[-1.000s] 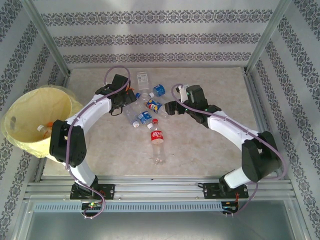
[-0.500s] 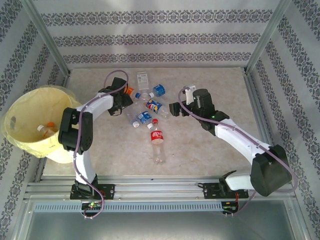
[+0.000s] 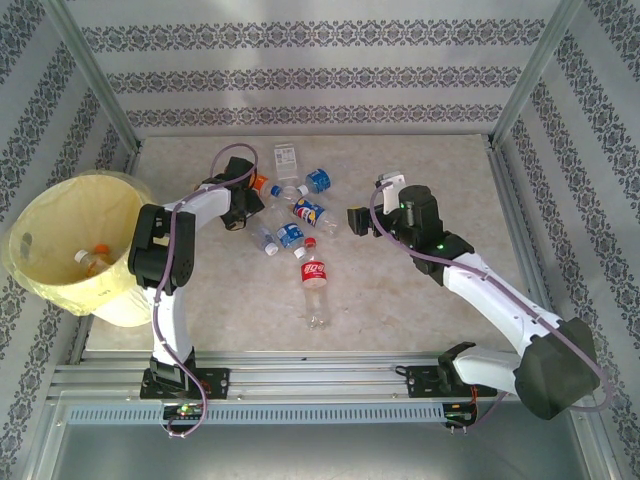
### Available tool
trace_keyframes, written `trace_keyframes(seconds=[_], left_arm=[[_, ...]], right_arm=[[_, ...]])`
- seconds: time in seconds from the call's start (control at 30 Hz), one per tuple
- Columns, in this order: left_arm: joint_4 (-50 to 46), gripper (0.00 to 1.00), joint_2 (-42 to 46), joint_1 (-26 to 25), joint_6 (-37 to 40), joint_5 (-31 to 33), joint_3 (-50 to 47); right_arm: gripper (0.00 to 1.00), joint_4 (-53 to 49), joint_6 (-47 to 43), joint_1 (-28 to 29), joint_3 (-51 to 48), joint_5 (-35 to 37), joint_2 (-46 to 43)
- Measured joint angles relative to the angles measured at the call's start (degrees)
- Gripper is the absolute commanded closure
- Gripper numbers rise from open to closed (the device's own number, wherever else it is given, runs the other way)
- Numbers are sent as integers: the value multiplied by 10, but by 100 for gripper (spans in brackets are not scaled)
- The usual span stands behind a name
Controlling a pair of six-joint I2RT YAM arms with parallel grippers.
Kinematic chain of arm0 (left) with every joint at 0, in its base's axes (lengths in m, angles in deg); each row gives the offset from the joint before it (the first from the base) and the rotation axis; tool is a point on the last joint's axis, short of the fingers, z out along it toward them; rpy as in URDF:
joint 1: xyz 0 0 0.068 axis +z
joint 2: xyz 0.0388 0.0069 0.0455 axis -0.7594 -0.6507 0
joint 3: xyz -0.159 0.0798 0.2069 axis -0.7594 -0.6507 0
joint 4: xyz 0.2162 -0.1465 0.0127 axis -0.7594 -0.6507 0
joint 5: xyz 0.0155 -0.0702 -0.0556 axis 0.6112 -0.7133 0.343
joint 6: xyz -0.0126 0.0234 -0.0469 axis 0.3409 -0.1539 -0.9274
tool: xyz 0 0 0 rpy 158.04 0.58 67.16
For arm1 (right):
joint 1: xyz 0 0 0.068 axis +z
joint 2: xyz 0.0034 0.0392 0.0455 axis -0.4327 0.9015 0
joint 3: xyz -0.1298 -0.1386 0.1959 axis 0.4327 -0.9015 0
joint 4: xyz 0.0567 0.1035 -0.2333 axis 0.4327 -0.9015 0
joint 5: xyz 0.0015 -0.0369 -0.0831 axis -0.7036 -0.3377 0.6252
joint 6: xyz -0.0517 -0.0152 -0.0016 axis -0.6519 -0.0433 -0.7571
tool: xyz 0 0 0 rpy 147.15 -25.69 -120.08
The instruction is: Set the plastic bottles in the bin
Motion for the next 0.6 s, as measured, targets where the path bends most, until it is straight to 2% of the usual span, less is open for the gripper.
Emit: trace_keyframes(seconds=[0.27, 0.6], left_arm=[[14, 44, 13, 0, 0, 5, -18], [28, 46, 86, 0, 2, -15, -37]], right_arm=[[2, 1, 0, 0, -1, 4, -3], [2, 15, 0, 0, -16, 17, -18]])
